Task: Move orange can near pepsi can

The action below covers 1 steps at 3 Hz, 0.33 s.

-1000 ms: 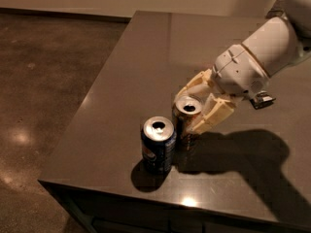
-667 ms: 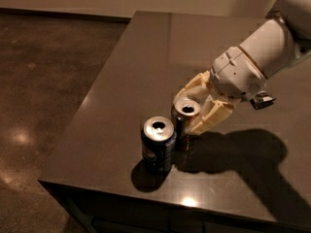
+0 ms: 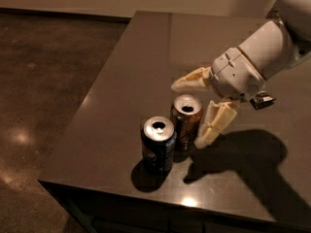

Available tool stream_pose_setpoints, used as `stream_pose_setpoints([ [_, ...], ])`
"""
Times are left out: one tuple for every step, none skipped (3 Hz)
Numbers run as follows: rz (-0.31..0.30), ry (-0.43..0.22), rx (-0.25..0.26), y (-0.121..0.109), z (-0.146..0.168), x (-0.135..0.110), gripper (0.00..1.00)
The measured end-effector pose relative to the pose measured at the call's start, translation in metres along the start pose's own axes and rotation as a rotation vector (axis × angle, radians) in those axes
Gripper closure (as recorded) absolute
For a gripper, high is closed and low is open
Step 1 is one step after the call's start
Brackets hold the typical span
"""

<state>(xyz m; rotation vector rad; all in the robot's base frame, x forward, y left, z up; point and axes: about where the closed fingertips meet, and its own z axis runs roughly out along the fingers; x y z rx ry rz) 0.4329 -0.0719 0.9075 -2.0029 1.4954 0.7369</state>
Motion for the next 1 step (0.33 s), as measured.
stream_pose_setpoints([
  [0.0,0.0,0.0,0.0,0.0,0.0,0.0],
])
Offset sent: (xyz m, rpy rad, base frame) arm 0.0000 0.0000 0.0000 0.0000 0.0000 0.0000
